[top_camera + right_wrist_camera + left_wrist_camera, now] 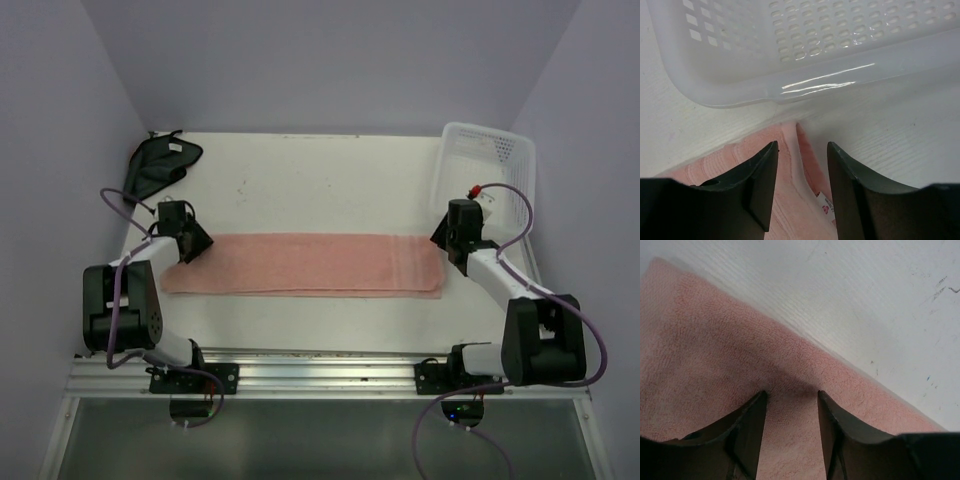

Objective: Roll the towels
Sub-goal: Fold the towel

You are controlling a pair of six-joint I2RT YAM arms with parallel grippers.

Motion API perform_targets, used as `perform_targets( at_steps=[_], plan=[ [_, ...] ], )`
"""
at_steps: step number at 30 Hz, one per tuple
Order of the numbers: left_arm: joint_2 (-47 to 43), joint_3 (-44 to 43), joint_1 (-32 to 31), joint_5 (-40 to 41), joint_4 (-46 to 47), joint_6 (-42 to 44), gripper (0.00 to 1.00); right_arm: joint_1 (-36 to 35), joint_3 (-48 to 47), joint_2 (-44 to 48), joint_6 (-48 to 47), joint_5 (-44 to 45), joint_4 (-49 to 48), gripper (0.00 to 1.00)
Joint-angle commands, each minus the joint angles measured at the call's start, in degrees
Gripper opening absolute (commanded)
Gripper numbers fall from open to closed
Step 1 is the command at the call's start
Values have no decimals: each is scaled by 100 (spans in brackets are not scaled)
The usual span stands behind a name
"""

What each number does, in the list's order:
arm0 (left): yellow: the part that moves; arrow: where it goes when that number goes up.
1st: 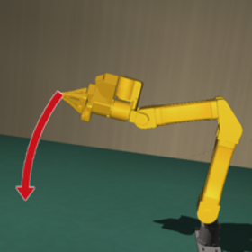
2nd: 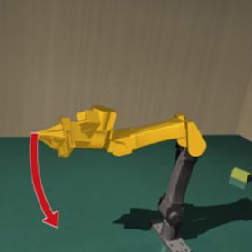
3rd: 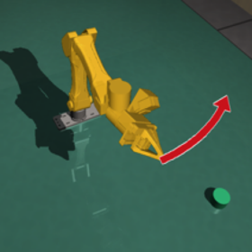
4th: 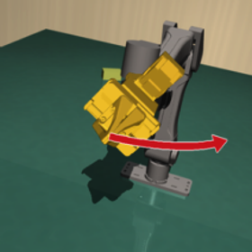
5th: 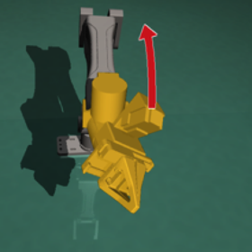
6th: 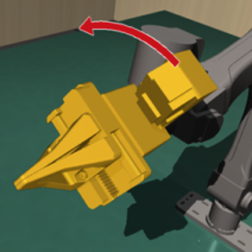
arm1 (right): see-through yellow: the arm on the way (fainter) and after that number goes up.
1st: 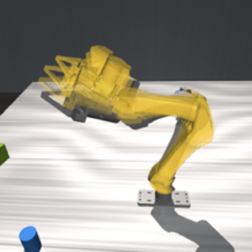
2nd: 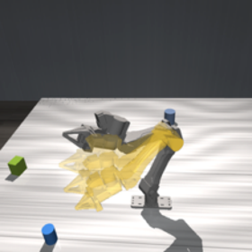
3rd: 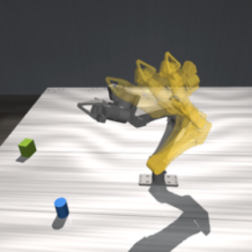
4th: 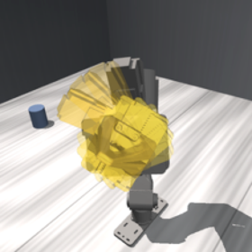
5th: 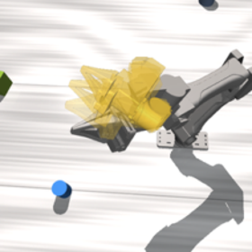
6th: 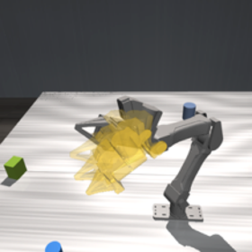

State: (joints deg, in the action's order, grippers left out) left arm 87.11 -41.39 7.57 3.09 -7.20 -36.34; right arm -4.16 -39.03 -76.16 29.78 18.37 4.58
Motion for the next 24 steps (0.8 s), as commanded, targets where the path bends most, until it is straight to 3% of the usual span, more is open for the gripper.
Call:
perform_targets(
  at_steps=[1, 6, 14, 20, 24],
  plan=[
    [-465, 17, -1, -98, -44, 250, 51, -14, -324, 260, -7, 62, 218, 48],
    [-1116, -63, -80, -177, 26, 355, 59, -14, -562, 382, 98, 9, 781, 49],
    [-2022, -554, -142, -625, -149, 768, 66, -14, -299, 813, -42, -860, 1228, 50],
    [-2602, -941, -379, -687, -676, 1480, 76, -14, 17, 918, -192, -1142, 1616, 63],
    [-3024, -714, -660, -547, -590, 1726, 79, -23, 263, 1059, -288, -1038, 1870, 63]
  ],
)
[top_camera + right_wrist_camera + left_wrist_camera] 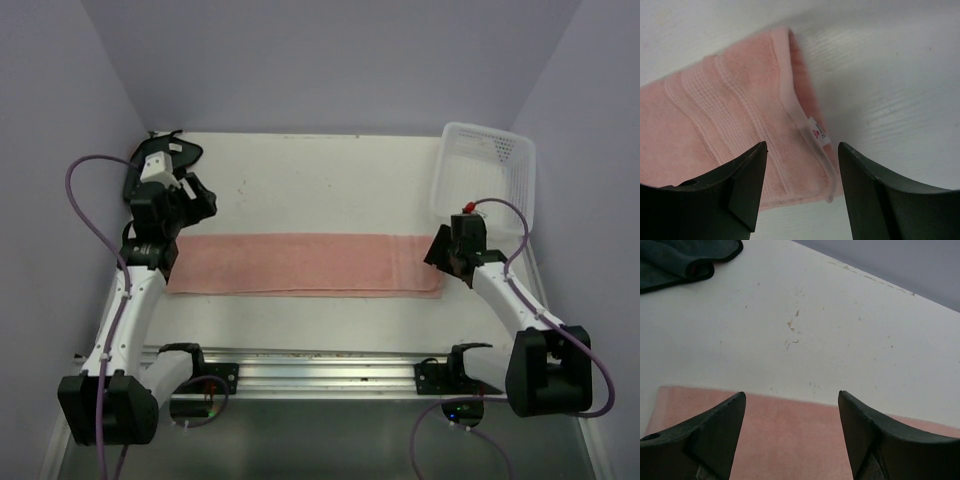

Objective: Roll the towels
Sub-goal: Fold the towel

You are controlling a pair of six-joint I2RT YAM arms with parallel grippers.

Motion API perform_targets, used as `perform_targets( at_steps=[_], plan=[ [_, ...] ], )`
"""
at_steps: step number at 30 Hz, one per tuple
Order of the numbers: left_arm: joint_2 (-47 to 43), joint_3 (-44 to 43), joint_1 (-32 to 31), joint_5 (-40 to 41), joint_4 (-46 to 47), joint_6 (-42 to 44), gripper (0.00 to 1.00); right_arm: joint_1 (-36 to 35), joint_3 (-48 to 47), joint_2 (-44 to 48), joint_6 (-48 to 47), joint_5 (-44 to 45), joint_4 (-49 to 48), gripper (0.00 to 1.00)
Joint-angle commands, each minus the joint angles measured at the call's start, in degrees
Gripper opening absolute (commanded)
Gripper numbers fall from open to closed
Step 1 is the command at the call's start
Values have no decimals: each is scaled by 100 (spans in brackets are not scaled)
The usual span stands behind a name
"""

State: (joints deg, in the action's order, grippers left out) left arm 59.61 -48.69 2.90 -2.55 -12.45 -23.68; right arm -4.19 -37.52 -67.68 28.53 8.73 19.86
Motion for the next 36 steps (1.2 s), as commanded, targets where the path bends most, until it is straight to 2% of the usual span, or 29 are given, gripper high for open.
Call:
perform_targets(
  at_steps=[1, 7, 19, 28, 35, 36],
  plan=[
    [-388, 78, -228, 113, -21, 504, 79, -12, 113, 237, -181, 92, 422, 63],
    [-486, 272, -667, 228, 49, 751, 80, -12, 113, 62, -76, 313, 572, 56],
    [-837, 316, -852, 228, -47, 804, 82, -12, -124, -904, 117, 129, 440, 48],
    [-916, 333, -870, 228, -65, 839, 83, 23, -274, -1195, 73, 182, 484, 27],
    [-925, 351, -896, 237, -65, 839, 84, 155, -440, -1002, 21, 286, 861, 0],
    [-925, 342, -896, 237, -56, 839, 84, 164, -536, -888, 21, 348, 932, 0]
  ],
)
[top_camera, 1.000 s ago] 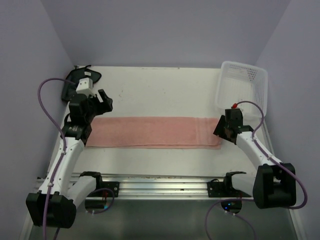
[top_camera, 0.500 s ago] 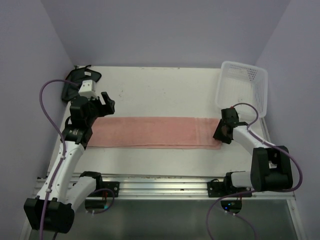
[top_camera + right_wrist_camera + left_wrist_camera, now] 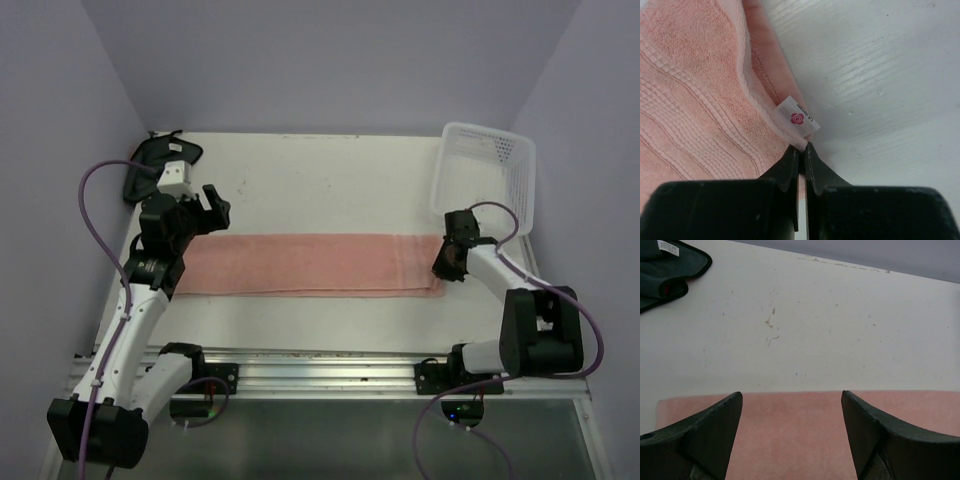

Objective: Roll the towels
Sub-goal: Fold the towel

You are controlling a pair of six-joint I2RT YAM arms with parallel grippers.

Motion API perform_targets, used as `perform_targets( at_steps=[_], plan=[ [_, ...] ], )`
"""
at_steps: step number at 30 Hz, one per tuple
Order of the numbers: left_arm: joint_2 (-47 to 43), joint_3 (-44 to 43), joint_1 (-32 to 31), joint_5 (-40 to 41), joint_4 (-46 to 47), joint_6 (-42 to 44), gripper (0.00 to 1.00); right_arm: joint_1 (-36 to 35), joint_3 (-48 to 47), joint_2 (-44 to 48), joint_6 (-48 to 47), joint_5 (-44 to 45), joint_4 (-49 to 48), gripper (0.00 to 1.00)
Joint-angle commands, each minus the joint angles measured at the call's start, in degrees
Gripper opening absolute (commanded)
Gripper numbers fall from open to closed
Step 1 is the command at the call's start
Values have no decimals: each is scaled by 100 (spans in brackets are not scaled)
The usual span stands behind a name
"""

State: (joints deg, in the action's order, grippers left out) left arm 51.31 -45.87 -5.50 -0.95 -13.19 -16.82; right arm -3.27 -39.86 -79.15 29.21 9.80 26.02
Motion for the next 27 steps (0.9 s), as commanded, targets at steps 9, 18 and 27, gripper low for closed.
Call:
perform_targets(
  at_steps=[9, 18, 27],
  plan=[
    [-148, 78, -109, 77, 18, 153, 84, 81, -953, 1059, -284, 1180, 1344, 0],
    [-183, 96, -136, 69, 45, 126, 84, 89, -1744, 1824, -328, 1744, 2099, 0],
    [-218, 113, -153, 34, 80, 126, 84, 168, -2509, 2062, -557, 2807, 2531, 0]
  ],
)
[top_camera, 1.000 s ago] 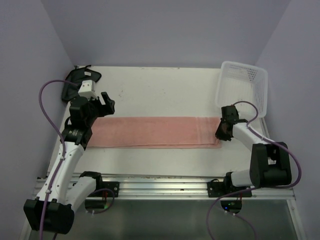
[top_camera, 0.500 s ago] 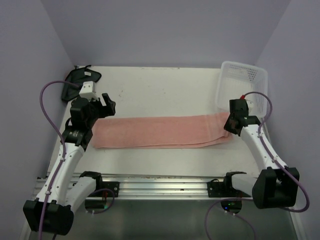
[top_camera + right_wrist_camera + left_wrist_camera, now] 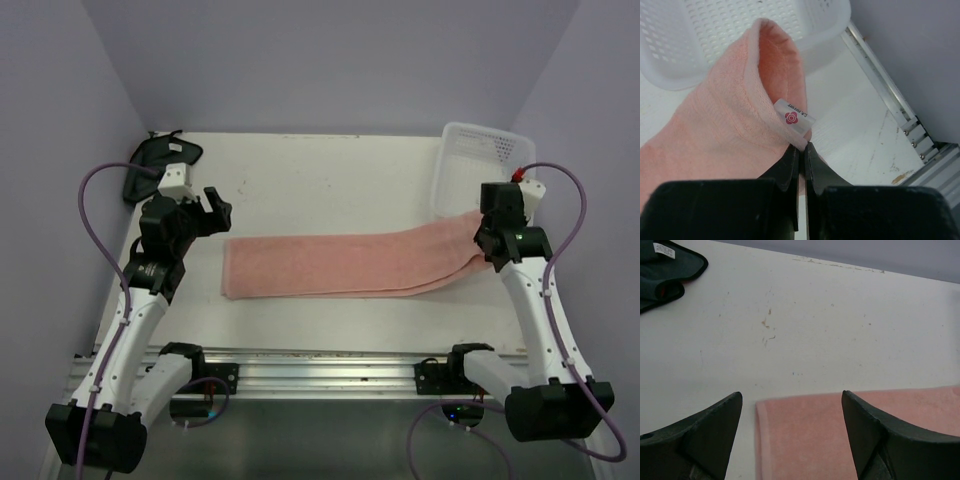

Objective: Roll the towels
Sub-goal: Fold the towel

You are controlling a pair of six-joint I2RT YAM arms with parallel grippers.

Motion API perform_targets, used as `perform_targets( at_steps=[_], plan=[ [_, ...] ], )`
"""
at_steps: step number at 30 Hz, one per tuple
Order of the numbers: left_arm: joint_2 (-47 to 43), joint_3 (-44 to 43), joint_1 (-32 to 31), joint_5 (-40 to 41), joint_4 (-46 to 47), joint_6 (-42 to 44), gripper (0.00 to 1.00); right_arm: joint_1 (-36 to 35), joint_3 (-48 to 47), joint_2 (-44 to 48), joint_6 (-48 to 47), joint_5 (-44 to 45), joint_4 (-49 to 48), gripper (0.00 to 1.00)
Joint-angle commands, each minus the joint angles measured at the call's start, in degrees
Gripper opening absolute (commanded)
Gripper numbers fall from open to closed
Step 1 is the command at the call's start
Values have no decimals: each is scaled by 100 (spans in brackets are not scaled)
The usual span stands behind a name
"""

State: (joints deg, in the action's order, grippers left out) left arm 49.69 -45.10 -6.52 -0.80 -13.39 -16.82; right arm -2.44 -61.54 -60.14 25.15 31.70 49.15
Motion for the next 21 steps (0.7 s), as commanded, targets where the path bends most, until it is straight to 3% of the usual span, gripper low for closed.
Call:
perform_targets(
  at_steps=[1, 8, 17, 21],
  plan=[
    [-56, 37, -51, 1, 99, 126, 84, 112, -402, 178, -159, 661, 253, 0],
    [-56, 45, -68, -26, 108, 117, 84, 217, -965, 187, -423, 715, 289, 0],
    [-56, 63, -77, -52, 117, 109, 85, 217, -1000, 109, -291, -2400, -502, 0],
    [-56, 63, -77, -78, 135, 100, 85, -300, -1132, -173, -133, -2696, -528, 0]
  ],
)
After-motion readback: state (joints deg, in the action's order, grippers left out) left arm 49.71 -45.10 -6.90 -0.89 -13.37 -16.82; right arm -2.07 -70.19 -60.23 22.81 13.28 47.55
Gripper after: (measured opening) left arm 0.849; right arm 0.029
